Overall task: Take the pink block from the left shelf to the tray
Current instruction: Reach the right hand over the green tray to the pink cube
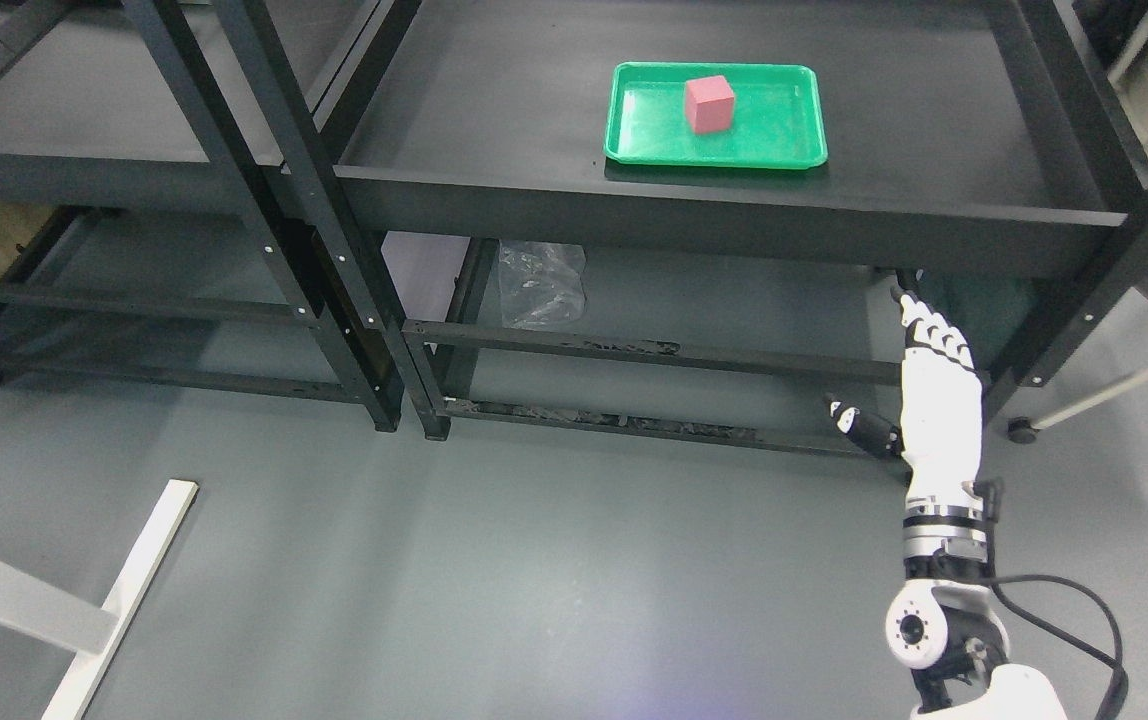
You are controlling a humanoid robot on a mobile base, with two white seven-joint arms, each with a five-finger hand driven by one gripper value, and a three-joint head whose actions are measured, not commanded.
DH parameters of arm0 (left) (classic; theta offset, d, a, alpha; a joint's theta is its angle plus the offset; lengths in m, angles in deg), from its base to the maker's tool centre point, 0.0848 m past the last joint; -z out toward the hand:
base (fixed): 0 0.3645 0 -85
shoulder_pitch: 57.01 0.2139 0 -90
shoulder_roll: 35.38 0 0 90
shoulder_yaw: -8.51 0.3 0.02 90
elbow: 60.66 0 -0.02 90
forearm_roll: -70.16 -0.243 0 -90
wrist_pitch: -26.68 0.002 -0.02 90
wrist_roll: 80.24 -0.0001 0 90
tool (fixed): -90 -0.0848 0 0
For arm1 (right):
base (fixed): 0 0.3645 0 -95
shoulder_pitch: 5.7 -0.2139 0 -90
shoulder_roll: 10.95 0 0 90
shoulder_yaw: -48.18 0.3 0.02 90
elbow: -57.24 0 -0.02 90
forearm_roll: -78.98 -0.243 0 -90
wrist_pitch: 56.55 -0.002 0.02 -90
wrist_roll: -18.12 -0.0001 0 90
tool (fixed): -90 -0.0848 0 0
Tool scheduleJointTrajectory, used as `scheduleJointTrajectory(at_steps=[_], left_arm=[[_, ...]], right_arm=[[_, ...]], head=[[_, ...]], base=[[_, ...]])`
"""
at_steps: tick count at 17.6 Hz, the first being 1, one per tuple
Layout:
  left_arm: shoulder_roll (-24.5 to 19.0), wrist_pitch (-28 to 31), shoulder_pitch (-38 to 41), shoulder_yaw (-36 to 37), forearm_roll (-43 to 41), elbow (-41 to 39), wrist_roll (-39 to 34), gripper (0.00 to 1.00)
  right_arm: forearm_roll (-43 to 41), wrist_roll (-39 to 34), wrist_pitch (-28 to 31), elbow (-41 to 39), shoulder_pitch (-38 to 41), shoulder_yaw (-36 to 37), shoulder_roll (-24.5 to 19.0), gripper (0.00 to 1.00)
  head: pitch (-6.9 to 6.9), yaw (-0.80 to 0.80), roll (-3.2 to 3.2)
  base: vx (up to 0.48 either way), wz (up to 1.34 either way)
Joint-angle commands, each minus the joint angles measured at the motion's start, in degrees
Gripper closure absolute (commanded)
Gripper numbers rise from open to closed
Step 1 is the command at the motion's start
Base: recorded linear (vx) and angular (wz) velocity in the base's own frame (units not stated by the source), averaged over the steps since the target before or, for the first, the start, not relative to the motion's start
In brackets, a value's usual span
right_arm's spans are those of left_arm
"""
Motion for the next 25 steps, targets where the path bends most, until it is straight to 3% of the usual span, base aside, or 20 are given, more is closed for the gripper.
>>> scheduleJointTrajectory(at_steps=[1, 8, 13, 18, 22, 25], left_arm=[[-1.00, 0.03, 1.14, 0.00, 0.00, -1.00, -0.01, 0.00], [-1.00, 0.03, 1.14, 0.00, 0.00, -1.00, -0.01, 0.00], [-1.00, 0.03, 1.14, 0.00, 0.00, -1.00, -0.01, 0.00], [-1.00, 0.03, 1.14, 0.00, 0.00, -1.00, -0.01, 0.00], [-1.00, 0.03, 1.14, 0.00, 0.00, -1.00, -0.01, 0.00], [-1.00, 0.03, 1.14, 0.00, 0.00, -1.00, -0.01, 0.00]], right_arm=[[18.43, 0.31, -2.10, -0.14, 0.22, -0.93, -0.08, 0.00], [18.60, 0.75, -2.10, -0.14, -0.93, -1.10, -0.08, 0.00], [18.60, 10.67, -5.95, -0.14, -1.72, -1.10, -0.08, 0.00], [18.52, 11.39, -8.43, -0.14, -3.56, -1.19, -0.08, 0.00], [18.43, 9.03, -9.04, -0.05, -4.35, -1.80, -0.08, 0.00], [17.64, -3.77, -8.61, 0.03, -5.67, -1.20, -0.08, 0.00]], head=[[0.00, 0.00, 0.00], [0.00, 0.00, 0.00], [0.00, 0.00, 0.00], [0.00, 0.00, 0.00], [0.00, 0.00, 0.00], [0.00, 0.00, 0.00]], base=[[0.213, 0.20], [0.217, 0.12], [0.232, 0.00], [0.244, 0.00], [0.244, 0.05], [0.235, 0.05]])
